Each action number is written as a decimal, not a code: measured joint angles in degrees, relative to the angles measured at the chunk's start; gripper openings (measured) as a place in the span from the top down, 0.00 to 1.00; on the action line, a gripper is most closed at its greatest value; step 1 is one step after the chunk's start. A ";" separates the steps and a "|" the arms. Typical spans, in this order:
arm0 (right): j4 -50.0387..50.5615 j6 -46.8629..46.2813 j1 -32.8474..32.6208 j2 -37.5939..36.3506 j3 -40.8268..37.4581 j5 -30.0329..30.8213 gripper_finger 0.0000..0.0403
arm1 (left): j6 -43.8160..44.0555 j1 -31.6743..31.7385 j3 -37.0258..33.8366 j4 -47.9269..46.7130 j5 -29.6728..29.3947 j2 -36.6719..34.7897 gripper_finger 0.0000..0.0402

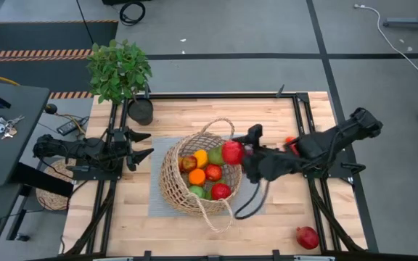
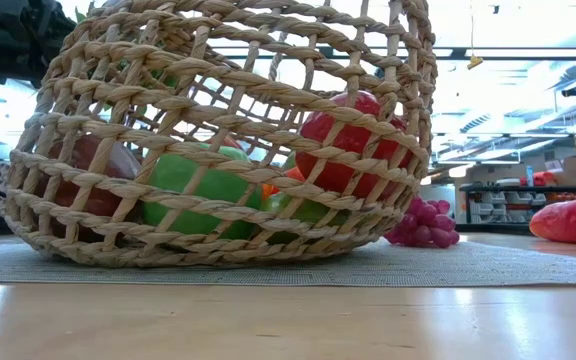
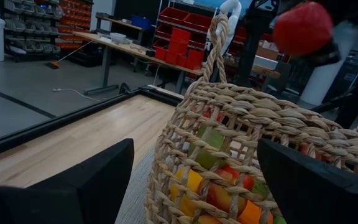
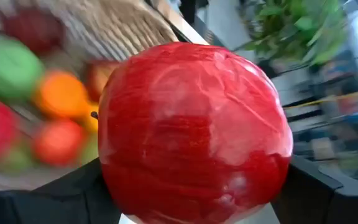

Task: Build produce basket
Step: Put the red apple into the brown basket

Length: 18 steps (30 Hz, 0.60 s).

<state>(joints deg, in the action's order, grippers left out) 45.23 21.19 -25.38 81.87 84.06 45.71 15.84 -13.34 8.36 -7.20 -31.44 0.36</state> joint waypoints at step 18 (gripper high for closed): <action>-7.32 38.94 1.28 12.80 -0.06 15.65 0.20 | -0.02 0.00 0.00 0.00 -0.01 0.00 0.13</action>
<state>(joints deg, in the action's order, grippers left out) 37.90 60.13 -24.10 94.67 84.01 61.35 15.81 -13.34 8.36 -7.20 -31.44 0.36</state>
